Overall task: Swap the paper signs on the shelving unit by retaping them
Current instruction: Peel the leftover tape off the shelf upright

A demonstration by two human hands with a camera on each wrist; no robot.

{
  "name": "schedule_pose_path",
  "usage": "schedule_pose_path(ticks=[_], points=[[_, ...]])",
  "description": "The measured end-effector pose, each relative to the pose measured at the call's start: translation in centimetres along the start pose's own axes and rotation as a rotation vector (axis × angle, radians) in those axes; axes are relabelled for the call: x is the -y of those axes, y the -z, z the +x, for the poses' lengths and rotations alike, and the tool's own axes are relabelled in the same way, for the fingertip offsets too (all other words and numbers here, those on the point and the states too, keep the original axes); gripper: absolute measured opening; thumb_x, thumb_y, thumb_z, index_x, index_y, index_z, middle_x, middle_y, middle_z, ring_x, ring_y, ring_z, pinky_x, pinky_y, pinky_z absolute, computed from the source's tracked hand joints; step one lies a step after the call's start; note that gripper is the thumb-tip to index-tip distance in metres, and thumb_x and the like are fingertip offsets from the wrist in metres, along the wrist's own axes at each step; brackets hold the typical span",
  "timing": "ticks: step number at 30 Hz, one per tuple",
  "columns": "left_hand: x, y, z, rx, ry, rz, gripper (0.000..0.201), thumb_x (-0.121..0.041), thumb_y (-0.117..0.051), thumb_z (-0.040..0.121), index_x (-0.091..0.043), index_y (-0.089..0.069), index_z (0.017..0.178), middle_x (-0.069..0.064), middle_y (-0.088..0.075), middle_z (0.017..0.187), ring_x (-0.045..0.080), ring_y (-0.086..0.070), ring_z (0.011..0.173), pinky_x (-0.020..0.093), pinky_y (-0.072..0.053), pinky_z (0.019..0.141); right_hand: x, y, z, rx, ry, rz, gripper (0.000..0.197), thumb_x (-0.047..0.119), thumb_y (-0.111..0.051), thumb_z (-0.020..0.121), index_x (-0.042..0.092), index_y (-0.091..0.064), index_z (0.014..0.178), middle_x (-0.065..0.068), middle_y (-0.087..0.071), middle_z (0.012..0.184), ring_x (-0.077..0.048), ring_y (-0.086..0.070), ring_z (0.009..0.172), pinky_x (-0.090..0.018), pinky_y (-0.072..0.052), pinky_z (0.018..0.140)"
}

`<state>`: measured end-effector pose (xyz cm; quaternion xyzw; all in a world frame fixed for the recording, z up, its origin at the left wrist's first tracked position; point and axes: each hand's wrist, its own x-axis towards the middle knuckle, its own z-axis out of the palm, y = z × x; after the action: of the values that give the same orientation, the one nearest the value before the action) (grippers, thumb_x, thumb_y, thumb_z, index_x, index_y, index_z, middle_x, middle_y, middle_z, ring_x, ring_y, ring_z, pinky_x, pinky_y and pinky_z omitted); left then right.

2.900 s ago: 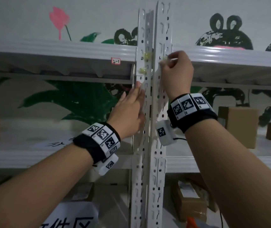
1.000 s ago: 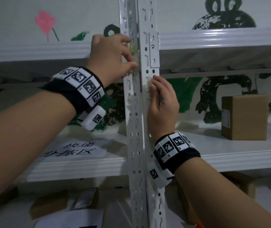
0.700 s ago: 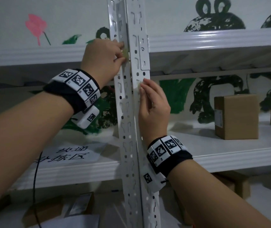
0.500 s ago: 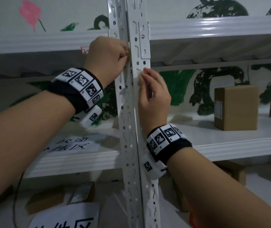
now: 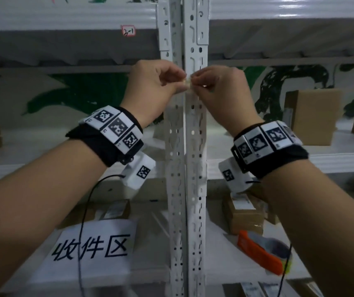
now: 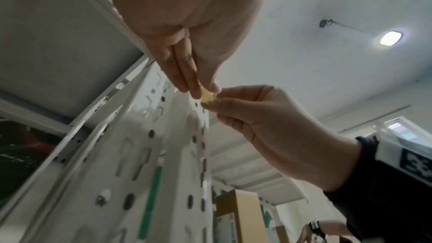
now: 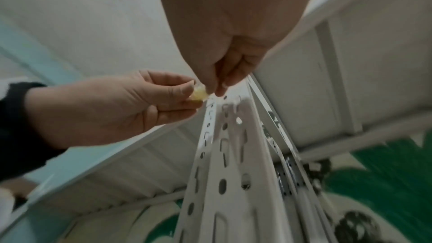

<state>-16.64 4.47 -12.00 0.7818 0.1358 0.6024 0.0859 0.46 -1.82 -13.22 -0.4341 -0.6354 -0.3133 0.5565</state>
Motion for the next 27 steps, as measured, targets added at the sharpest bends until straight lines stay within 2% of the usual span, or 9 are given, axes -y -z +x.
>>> schedule_pose_path(ticks=[7, 10, 14, 18, 20, 21, 23, 25, 27], points=[[-1.7, 1.5, -7.1, -0.113, 0.141, -0.260, 0.015, -0.008, -0.088, 0.082, -0.015, -0.079, 0.092, 0.002, -0.082, 0.091, 0.016, -0.080, 0.087, 0.032, -0.065, 0.084, 4.7, 2.6, -5.2, 0.156, -0.033, 0.253, 0.024, 0.015, -0.070, 0.096, 0.014, -0.078, 0.118, 0.005, -0.078, 0.111, 0.002, -0.073, 0.100, -0.022, -0.060, 0.088], [-1.6, 2.8, -9.8, -0.125, 0.188, -0.296, 0.018, -0.011, -0.090, 0.082, -0.013, -0.078, 0.096, 0.004, -0.082, 0.092, 0.017, -0.080, 0.088, 0.031, -0.064, 0.083, 6.1, 2.2, -7.5, 0.181, -0.066, 0.318, 0.024, 0.011, -0.072, 0.094, 0.011, -0.078, 0.117, 0.004, -0.078, 0.110, 0.001, -0.074, 0.098, -0.022, -0.061, 0.086], [-0.7, 4.8, -12.4, -0.127, 0.230, -0.296, 0.031, -0.016, -0.093, 0.078, -0.013, -0.079, 0.106, 0.009, -0.080, 0.106, 0.023, -0.077, 0.104, 0.037, -0.064, 0.088, 7.9, 1.1, -9.5, 0.236, -0.176, 0.484, 0.022, 0.009, -0.077, 0.089, 0.004, -0.079, 0.111, 0.000, -0.080, 0.103, -0.004, -0.077, 0.093, -0.028, -0.063, 0.085], [0.4, 6.9, -15.9, -0.057, 0.336, -0.222, 0.018, -0.013, -0.088, 0.082, -0.016, -0.080, 0.098, -0.004, -0.083, 0.091, 0.010, -0.078, 0.086, 0.024, -0.060, 0.081, 9.9, -0.8, -11.8, 0.423, -0.240, 0.567, 0.030, 0.012, -0.085, 0.081, 0.004, -0.080, 0.109, -0.002, -0.081, 0.098, -0.006, -0.078, 0.090, -0.031, -0.064, 0.084], [1.0, 8.1, -18.1, -0.036, 0.399, -0.188, 0.016, -0.010, -0.087, 0.082, -0.017, -0.080, 0.095, -0.010, -0.083, 0.086, 0.004, -0.077, 0.083, 0.018, -0.057, 0.080, 10.7, -2.5, -13.5, 0.388, -0.294, 0.622, 0.029, 0.018, -0.093, 0.073, 0.004, -0.082, 0.095, -0.002, -0.081, 0.085, -0.012, -0.079, 0.081, -0.038, -0.066, 0.077], [1.2, 8.6, -19.3, -0.028, 0.433, -0.180, 0.014, -0.008, -0.086, 0.083, -0.016, -0.080, 0.094, -0.009, -0.083, 0.086, 0.005, -0.078, 0.084, 0.019, -0.058, 0.081, 11.1, -3.4, -14.5, 0.358, -0.338, 0.681, 0.027, 0.017, -0.095, 0.069, 0.003, -0.081, 0.088, -0.001, -0.080, 0.079, -0.012, -0.078, 0.075, -0.037, -0.066, 0.073], [1.5, 9.8, -21.6, -0.025, 0.480, -0.148, 0.010, -0.006, -0.084, 0.085, -0.012, -0.081, 0.092, -0.001, -0.083, 0.089, 0.012, -0.079, 0.086, 0.023, -0.060, 0.084, 11.9, -5.3, -16.6, 0.341, -0.395, 0.781, 0.026, 0.011, -0.096, 0.066, 0.001, -0.078, 0.082, 0.001, -0.076, 0.071, -0.005, -0.073, 0.066, -0.024, -0.062, 0.066], [1.8, 10.6, -24.0, -0.042, 0.522, -0.144, 0.009, -0.001, -0.081, 0.087, -0.008, -0.081, 0.093, 0.009, -0.082, 0.091, 0.018, -0.078, 0.086, 0.027, -0.062, 0.083, 12.7, -6.9, -18.6, 0.357, -0.411, 0.829, 0.030, 0.007, -0.095, 0.066, 0.003, -0.075, 0.088, -0.001, -0.075, 0.071, -0.005, -0.072, 0.065, -0.017, -0.058, 0.063], [2.1, 11.1, -26.3, -0.056, 0.551, -0.117, 0.009, 0.002, -0.078, 0.090, -0.005, -0.080, 0.095, 0.015, -0.080, 0.092, 0.025, -0.079, 0.084, 0.033, -0.064, 0.081, 13.2, -8.4, -20.3, 0.404, -0.472, 0.858, 0.042, 0.010, -0.094, 0.069, 0.012, -0.070, 0.103, -0.003, -0.077, 0.074, -0.011, -0.076, 0.072, -0.022, -0.061, 0.067]])
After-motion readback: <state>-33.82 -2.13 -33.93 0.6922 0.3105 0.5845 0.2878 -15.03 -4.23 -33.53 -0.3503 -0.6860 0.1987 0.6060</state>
